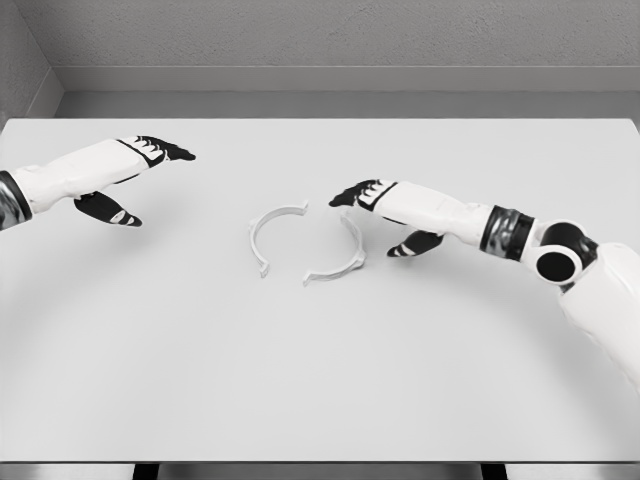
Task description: Assemble PVC drainage pipe clamps
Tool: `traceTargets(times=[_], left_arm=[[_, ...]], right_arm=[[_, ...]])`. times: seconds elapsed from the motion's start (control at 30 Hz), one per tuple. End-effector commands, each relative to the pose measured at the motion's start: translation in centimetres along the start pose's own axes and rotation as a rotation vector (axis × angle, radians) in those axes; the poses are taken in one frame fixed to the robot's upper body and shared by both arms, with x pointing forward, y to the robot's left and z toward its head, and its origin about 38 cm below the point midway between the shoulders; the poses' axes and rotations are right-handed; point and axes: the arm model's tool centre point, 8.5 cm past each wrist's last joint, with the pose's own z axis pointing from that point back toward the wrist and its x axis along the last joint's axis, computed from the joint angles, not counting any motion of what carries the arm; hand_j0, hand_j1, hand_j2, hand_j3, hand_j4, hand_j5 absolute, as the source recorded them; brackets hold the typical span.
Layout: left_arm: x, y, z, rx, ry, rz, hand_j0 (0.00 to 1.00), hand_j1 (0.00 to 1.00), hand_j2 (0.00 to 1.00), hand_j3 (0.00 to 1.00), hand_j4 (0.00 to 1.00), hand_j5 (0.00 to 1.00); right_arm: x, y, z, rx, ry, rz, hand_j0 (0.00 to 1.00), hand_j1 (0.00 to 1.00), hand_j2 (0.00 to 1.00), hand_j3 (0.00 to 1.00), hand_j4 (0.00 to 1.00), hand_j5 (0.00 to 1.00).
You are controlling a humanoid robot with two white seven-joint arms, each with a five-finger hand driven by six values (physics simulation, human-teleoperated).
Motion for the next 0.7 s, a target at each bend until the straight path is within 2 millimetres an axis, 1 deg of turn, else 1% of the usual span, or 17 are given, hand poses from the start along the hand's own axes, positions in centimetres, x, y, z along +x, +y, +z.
traceTargets(times=[0.0,0.1,0.17,0.23,0.3,0.33,0.53,0.67], left_arm=[[0.0,0.1,0.0,0.005,-0.001,0.006,1.0,1.0,1.0,1.0,1.0,1.0],[0.1,-0.1,-0.2,0.004,-0.006,0.009,1.0,1.0,1.0,1.0,1.0,1.0],[0.2,-0.1,-0.3,0.006,-0.008,0.01,1.0,1.0,1.0,1.0,1.0,1.0],[0.2,-0.1,-0.3,0.006,-0.009,0.011,1.0,1.0,1.0,1.0,1.0,1.0],[1.1,0.7,-0.5,0.021,-0.032,-0.017,1.0,1.0,1.0,1.0,1.0,1.0],[1.1,0.9,-0.4,0.023,-0.033,-0.017,1.0,1.0,1.0,1.0,1.0,1.0],[1.2,0.8,-0.4,0.022,-0.033,-0.018,1.0,1.0,1.0,1.0,1.0,1.0],[1.2,0.5,-0.6,0.017,-0.035,-0.016,1.0,1.0,1.0,1.0,1.0,1.0]], right_arm=[[-0.2,-0.1,0.0,-0.01,0.004,-0.01,1.0,1.0,1.0,1.0,1.0,1.0],[0.4,-0.1,-1.2,-0.013,-0.017,-0.015,1.0,1.0,1.0,1.0,1.0,1.0],[0.6,0.9,-1.9,0.017,-0.026,-0.032,1.0,1.0,1.0,1.0,1.0,1.0],[0.5,1.4,-2.1,0.03,-0.022,-0.041,1.0,1.0,1.0,1.0,1.0,1.0],[0.6,1.4,-2.2,0.028,-0.025,-0.042,1.0,1.0,1.0,1.0,1.0,1.0],[0.7,1.4,-2.4,0.027,-0.03,-0.044,1.0,1.0,1.0,1.0,1.0,1.0],[1.1,1.4,-3.2,0.031,-0.044,-0.043,1.0,1.0,1.0,1.0,1.0,1.0],[1.4,1.6,-4.2,0.046,-0.058,-0.046,1.0,1.0,1.0,1.0,1.0,1.0]])
